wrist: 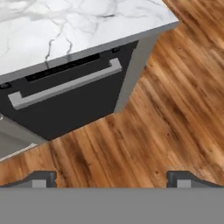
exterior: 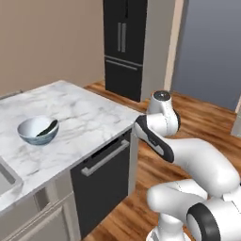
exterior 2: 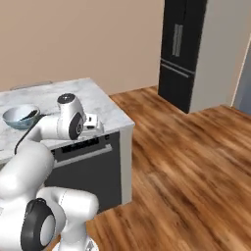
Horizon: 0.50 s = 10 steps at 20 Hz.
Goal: Pick the squashs from the cabinet and place them in one bowl. Pick the lemon from the sink and place it in the other bowl.
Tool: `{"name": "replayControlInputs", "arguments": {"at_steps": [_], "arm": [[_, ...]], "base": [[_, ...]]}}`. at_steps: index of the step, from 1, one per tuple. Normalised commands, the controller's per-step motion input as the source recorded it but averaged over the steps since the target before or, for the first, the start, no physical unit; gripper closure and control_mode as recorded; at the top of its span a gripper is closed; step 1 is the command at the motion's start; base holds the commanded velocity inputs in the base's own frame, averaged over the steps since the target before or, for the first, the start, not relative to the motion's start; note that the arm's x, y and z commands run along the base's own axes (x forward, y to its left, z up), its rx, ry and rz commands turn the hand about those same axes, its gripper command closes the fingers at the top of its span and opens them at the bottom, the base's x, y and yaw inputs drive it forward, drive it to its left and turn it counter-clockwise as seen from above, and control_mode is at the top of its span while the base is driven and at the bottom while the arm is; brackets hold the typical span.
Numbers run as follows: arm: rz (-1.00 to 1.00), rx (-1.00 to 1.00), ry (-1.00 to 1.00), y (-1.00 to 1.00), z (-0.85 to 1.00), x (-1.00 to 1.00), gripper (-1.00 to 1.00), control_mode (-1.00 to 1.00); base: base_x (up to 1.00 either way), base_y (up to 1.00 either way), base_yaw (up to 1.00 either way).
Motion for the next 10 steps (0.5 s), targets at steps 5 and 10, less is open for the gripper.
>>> {"name": "replayControlInputs", "arguments": {"at_steps": [5, 10], "arm": [[0.0, 0.0, 0.0, 0.0, 0.0, 0.0, -1.0, 1.0], [0.0, 0.0, 0.0, 0.0, 0.0, 0.0, -1.0, 1.0]], "base": [[-0.02, 0.0, -0.65], [0.0, 0.0, -0.61]]}}
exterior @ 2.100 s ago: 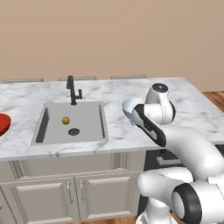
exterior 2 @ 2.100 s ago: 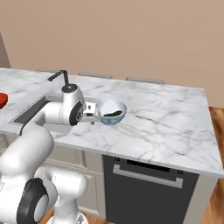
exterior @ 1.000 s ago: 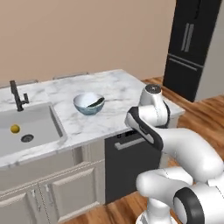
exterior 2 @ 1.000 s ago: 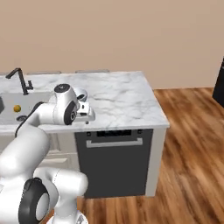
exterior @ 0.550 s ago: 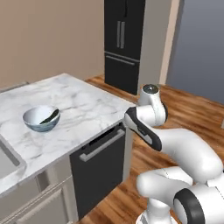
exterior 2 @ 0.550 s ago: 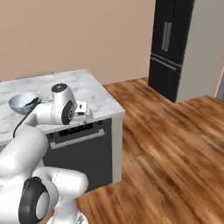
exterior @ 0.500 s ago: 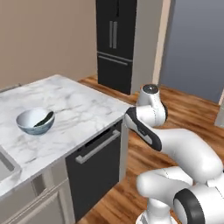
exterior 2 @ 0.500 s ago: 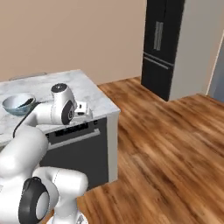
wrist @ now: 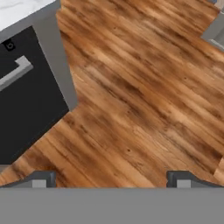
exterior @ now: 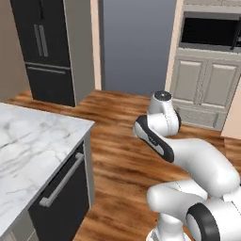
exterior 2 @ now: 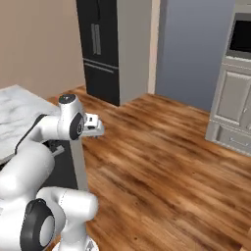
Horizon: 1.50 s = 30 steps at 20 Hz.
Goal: Pick the squashs from the cabinet and place them in one bowl. Pick the lemon from the sink and place it in the other bowl.
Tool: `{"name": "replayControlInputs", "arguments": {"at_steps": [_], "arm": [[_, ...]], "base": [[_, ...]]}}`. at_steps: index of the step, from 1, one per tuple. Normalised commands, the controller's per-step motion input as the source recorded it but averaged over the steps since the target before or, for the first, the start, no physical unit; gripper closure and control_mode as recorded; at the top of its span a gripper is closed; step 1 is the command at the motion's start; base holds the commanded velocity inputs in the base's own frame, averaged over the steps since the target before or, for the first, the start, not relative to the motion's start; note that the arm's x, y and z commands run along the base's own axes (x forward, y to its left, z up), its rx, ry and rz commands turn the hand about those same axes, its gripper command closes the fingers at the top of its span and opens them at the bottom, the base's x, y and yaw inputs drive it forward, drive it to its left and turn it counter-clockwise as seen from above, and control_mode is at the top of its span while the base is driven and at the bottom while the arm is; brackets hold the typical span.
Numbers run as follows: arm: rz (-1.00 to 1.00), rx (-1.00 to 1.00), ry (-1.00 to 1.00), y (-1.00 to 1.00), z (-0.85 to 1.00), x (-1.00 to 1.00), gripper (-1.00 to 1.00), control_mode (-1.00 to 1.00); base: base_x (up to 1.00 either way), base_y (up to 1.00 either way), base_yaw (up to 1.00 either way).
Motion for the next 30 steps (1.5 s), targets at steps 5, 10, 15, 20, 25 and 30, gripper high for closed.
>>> {"name": "replayControlInputs", "arguments": {"at_steps": [5, 10, 15, 20, 25, 30], "arm": [[0.0, 0.0, 0.0, 0.0, 0.0, 0.0, -1.0, 1.0], [0.0, 0.0, 0.0, 0.0, 0.0, 0.0, -1.0, 1.0], [0.0, 0.0, 0.0, 0.0, 0.0, 0.0, -1.0, 1.0], [0.0, 0.0, 0.0, 0.0, 0.0, 0.0, -1.0, 1.0], [0.0, 0.0, 0.0, 0.0, 0.0, 0.0, -1.0, 1.0], [0.0, 0.0, 0.0, 0.0, 0.0, 0.0, -1.0, 1.0]], "base": [[0.0, 0.0, -0.59], [0.0, 0.0, -0.56], [0.0, 0.0, -0.52], [0.15, 0.0, -0.42], [0.26, 0.0, -0.39], [0.25, 0.0, -0.4]]}}
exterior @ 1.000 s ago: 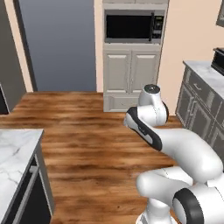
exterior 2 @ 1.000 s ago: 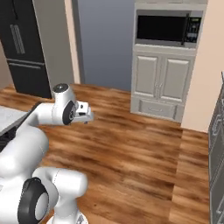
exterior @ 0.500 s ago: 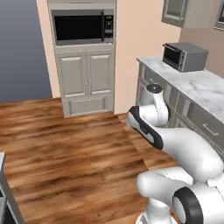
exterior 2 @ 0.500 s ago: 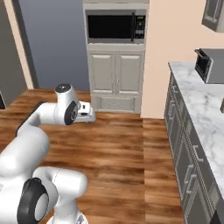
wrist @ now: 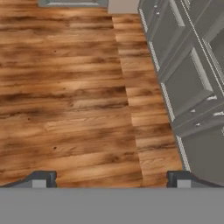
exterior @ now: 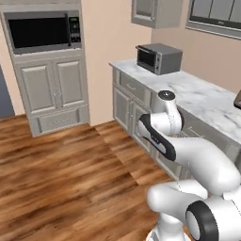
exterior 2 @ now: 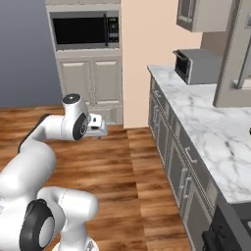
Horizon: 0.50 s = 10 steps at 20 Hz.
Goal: Pick the squashs from the cabinet and place them in one bowl. Pick the lemon from the sink and place it in the other bowl.
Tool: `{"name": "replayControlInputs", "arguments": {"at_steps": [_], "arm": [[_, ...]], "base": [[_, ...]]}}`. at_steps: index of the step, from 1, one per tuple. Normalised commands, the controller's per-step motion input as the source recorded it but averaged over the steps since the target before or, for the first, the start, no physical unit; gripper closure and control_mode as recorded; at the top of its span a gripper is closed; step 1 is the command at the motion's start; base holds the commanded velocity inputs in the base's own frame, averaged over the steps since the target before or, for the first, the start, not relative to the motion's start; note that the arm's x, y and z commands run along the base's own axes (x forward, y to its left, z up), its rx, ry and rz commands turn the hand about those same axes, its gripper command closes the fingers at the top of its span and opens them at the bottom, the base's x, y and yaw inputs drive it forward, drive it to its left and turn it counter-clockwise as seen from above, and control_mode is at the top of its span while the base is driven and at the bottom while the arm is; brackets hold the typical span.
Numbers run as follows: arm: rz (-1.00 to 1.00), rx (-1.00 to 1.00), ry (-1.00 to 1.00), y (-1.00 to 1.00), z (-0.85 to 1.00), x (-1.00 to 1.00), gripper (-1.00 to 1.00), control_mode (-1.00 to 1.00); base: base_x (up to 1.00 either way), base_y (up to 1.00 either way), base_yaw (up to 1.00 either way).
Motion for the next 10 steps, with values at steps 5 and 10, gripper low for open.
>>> {"name": "replayControlInputs", "arguments": {"at_steps": [5, 10], "arm": [[0.0, 0.0, 0.0, 0.0, 0.0, 0.0, -1.0, 1.0], [0.0, 0.0, 0.0, 0.0, 0.0, 0.0, -1.0, 1.0]], "base": [[0.45, 0.0, -0.34], [0.25, 0.0, -0.45]]}}
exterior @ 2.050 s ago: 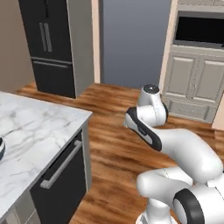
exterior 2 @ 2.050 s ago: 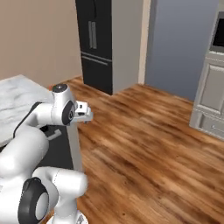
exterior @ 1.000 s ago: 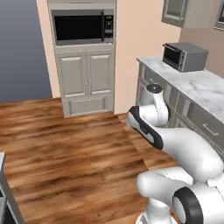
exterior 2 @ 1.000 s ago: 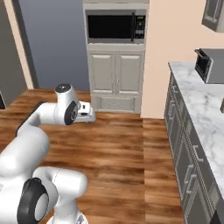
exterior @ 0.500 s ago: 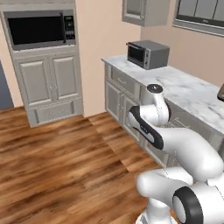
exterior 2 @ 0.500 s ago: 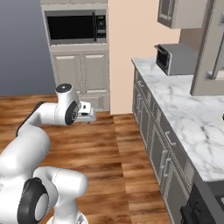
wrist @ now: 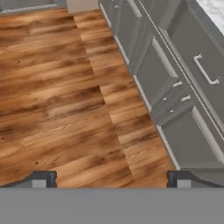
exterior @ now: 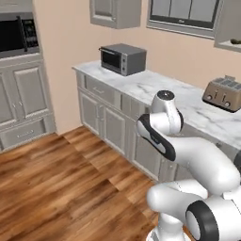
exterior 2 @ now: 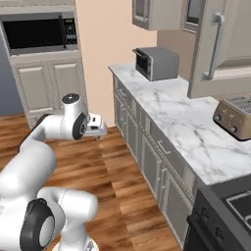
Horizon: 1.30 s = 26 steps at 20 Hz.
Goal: Pick the squashs from the cabinet and place them in one bowl. Pick the lemon from the sink and place it in the other bowl.
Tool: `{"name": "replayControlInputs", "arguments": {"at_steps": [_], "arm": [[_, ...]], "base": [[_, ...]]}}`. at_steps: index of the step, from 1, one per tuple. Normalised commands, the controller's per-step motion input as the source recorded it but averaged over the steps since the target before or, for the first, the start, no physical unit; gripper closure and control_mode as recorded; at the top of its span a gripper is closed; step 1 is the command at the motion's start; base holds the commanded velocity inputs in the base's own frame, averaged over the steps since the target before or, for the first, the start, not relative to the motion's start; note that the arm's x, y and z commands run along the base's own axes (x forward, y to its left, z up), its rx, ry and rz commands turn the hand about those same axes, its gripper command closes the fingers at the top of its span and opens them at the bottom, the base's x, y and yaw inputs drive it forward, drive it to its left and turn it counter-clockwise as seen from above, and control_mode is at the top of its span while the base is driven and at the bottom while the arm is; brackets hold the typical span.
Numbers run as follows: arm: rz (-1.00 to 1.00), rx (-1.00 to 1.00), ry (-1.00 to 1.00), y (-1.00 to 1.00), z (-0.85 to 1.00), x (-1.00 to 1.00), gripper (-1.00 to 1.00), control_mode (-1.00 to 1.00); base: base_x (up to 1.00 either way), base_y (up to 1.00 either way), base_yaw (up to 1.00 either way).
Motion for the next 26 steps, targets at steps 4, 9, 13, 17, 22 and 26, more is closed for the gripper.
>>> {"name": "replayControlInputs", "arguments": {"at_steps": [4, 9, 13, 17, 22, 26], "arm": [[0.0, 0.0, 0.0, 0.0, 0.0, 0.0, -1.0, 1.0], [0.0, 0.0, 0.0, 0.0, 0.0, 0.0, -1.0, 1.0], [0.0, 0.0, 0.0, 0.0, 0.0, 0.0, -1.0, 1.0], [0.0, 0.0, 0.0, 0.0, 0.0, 0.0, -1.0, 1.0], [0.0, 0.0, 0.0, 0.0, 0.0, 0.0, -1.0, 1.0], [0.0, 0.0, 0.0, 0.0, 0.0, 0.0, -1.0, 1.0]], "base": [[0.33, 0.0, -0.44], [0.81, 0.0, -0.34], [0.95, 0.02, -0.29], [0.7, 0.16, -0.34], [0.51, 0.24, -0.47], [0.44, 0.26, -0.49]]}}
